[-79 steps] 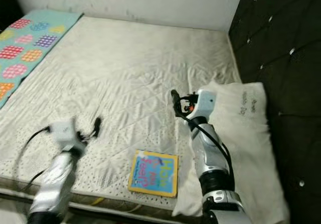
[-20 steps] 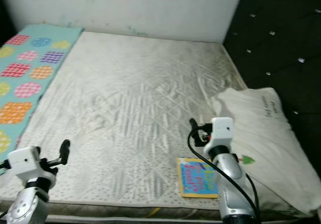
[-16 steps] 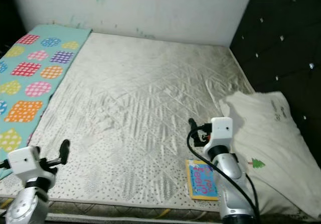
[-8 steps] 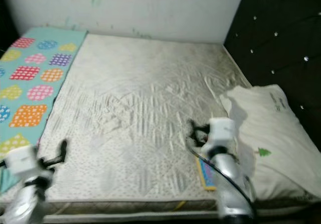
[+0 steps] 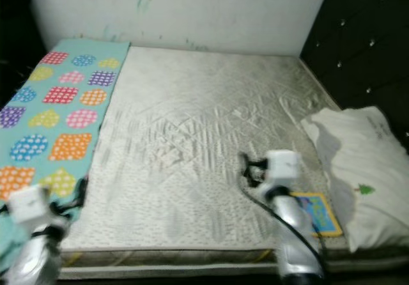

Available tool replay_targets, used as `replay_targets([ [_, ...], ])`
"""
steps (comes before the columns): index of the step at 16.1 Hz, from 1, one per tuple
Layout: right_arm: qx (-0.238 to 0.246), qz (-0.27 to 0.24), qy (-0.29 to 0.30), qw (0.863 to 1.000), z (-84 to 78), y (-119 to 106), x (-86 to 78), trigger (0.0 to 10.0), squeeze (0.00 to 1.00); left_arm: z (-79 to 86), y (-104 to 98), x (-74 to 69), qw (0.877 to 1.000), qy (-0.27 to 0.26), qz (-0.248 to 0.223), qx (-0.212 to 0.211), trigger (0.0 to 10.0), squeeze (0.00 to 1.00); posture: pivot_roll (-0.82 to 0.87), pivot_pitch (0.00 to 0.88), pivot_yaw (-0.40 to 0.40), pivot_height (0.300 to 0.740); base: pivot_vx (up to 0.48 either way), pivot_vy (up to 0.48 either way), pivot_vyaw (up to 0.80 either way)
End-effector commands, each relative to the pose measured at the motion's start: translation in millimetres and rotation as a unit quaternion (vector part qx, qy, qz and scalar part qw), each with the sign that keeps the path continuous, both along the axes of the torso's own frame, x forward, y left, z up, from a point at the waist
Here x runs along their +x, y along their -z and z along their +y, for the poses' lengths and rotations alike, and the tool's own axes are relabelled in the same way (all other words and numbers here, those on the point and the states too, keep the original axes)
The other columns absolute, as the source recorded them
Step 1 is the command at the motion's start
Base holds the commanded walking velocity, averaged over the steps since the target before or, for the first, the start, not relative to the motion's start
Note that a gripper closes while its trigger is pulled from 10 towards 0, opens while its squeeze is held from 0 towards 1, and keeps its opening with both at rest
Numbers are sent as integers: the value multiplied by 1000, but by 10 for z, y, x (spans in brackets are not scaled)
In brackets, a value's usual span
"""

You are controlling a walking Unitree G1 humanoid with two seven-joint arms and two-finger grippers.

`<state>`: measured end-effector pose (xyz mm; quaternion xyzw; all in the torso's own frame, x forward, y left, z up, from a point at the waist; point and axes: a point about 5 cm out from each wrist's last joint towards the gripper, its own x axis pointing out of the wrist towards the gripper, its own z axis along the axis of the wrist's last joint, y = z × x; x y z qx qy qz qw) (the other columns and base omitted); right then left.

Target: Clean up the room

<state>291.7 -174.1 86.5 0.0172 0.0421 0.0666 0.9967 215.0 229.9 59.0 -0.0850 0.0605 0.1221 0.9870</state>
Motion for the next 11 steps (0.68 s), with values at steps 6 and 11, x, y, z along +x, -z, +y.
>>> replay_targets([
  [6,-7,-1,18,1000,-125,-13,-8,10000,0,-80,-14,47,1000,11,-2,-6,10000,0,-30,25,-61,740,0,480,0],
  [11,-10,2,17,1000,-133,-6,-9,10000,0,-78,-7,46,1000,9,-1,-6,10000,0,-30,25,-61,740,0,480,0],
])
